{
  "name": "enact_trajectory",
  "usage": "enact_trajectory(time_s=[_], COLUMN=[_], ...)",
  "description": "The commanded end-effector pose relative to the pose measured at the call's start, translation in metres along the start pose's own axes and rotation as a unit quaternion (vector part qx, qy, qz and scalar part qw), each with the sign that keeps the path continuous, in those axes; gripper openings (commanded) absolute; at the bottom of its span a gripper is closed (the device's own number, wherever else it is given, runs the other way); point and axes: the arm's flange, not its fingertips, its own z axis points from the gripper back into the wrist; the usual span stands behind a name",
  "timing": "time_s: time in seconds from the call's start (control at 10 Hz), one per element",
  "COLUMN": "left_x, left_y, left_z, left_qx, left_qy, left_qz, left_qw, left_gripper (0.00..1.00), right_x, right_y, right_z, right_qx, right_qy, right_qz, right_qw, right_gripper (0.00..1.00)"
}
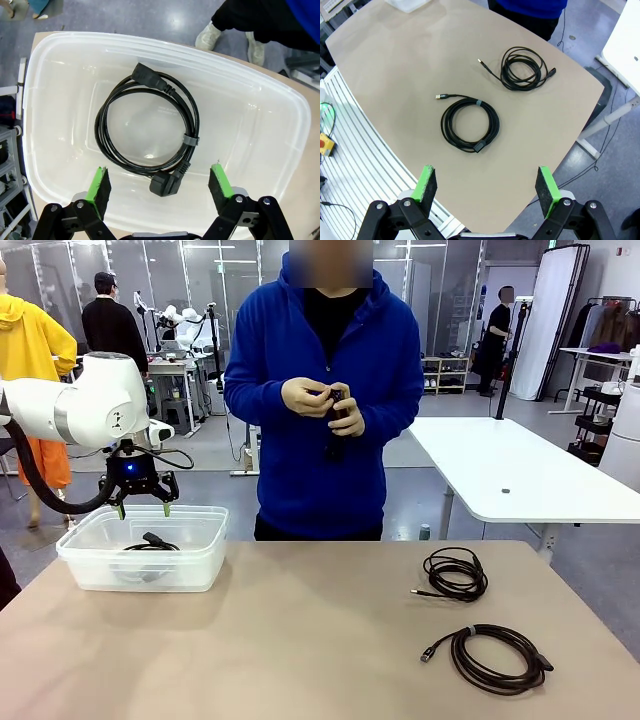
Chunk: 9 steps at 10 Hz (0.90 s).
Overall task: Organize and store the cables.
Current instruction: Place the Power Cable into the Organizing box.
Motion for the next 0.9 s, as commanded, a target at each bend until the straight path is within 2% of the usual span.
enact_trajectory(time_s=[0.0,0.3,0.4,0.5,0.8], left_x=[0.001,0.0,-0.008,-0.014,-0.048], left_y=[0.001,0.0,0.012,0.023,0.043], left_z=[-0.001,0.0,0.021,0.04,0.088], left_qx=[0.007,0.0,-0.035,-0.034,-0.116], left_qy=[-0.003,0.0,0.074,0.066,0.088], left_qz=[-0.002,0.0,-0.056,-0.081,-0.157], left_qw=[1.0,1.0,0.995,0.994,0.977], left_gripper=[0.99,0.99,0.99,0.99,0.99], right_x=[-0.002,-0.002,-0.002,-0.002,-0.002], right_y=[0.001,0.001,0.001,0.001,0.001], right_z=[0.0,0.0,0.0,0.0,0.0], right_qx=[0.004,0.004,0.004,0.004,0.004], right_qy=[-0.001,-0.001,-0.001,-0.001,-0.001], right_qz=[0.008,0.008,0.008,0.008,0.008], right_qw=[1.0,1.0,1.0,1.0,1.0], right_gripper=[1.0,1.0,1.0,1.0,1.0])
